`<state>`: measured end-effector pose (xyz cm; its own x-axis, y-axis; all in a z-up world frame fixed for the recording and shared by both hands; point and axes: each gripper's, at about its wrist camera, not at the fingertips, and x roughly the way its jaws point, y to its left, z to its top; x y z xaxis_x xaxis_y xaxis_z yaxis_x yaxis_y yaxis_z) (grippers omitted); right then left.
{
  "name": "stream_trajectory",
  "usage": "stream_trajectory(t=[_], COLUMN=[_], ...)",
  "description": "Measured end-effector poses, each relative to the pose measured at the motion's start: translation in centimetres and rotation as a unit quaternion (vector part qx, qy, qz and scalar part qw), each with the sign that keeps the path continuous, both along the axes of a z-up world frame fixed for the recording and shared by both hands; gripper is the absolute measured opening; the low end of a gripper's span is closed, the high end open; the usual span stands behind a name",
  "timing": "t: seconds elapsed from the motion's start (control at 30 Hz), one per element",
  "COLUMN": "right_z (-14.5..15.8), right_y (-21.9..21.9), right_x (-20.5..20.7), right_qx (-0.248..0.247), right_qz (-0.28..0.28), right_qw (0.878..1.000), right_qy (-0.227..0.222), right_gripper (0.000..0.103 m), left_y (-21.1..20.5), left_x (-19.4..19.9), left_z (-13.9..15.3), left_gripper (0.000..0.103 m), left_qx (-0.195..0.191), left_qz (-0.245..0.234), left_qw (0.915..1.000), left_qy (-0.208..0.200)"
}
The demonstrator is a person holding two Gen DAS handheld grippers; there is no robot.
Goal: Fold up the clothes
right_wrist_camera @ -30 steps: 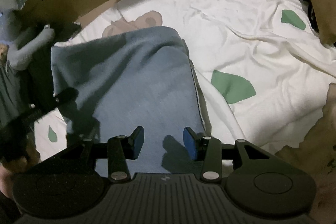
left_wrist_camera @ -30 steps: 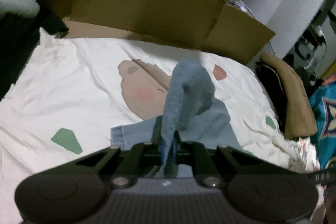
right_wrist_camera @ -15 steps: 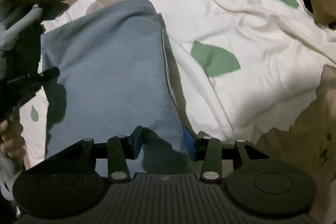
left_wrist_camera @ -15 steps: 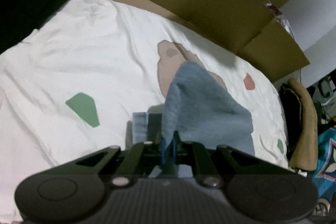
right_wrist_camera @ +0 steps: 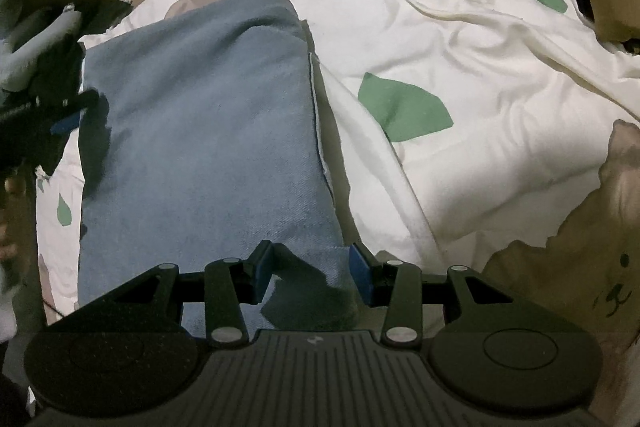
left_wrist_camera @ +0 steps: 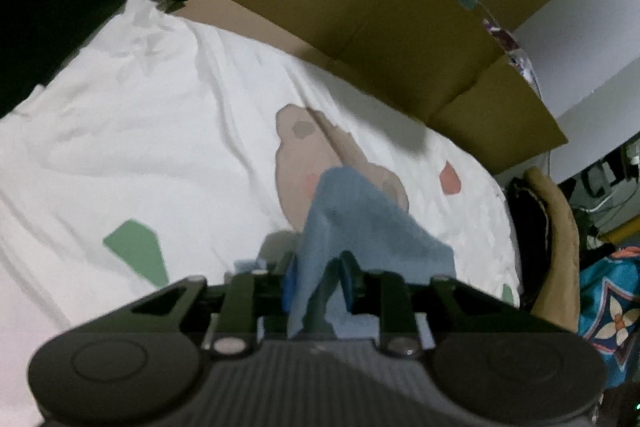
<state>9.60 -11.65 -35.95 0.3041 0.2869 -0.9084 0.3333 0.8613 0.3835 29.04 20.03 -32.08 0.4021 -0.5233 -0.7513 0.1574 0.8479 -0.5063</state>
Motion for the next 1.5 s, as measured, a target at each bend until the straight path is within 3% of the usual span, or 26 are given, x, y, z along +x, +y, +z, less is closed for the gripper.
stream_trajectory(t=[0.13,0.27,0.5,0.73,1.3,1.5], right_z=[0.3,0.4,0.2,-0.8,0.1,0.0], right_y=[-0.2,-0.2,0.1,0.1,-0.9,-1.0], right_x=[0.1,0.2,-0.1,-0.7,-0.7,-0.6], right_qx=[-0.007,-0.011,-0.008,0.002,-0.012,-0.014], right_qz=[-0.001,0.000,0.010,0.015,0.008,0.003], right_qw=[1.000,1.000,1.000,1.000,1.000,1.000], right_qy=[-0.011,-0.014,-0.011,0.005,-0.008,-0.011], right_gripper=[0.049,0.049,0.049,0.049,0.049,0.049], left_y=[-0.1,0.1,0.4,-0.4,1.9,1.9], left_x=[0.8,0.9,1.2,1.1,-7.3,-10.0], left_z=[-0.2,-0.3,-0.8,-1.7,0.3,0.5], left_gripper=[0.027,0.008,0.007,0.017,0.030,0.032], left_qx=[-0.008,-0.007,0.002,0.057,0.012,0.038], left_qz=[-0.002,0.003,0.011,-0.011,-0.009,-0.011], left_qw=[1.0000,1.0000,0.9999,0.9980,0.9985,0.9977], left_qy=[0.001,0.002,0.006,0.023,0.052,0.055])
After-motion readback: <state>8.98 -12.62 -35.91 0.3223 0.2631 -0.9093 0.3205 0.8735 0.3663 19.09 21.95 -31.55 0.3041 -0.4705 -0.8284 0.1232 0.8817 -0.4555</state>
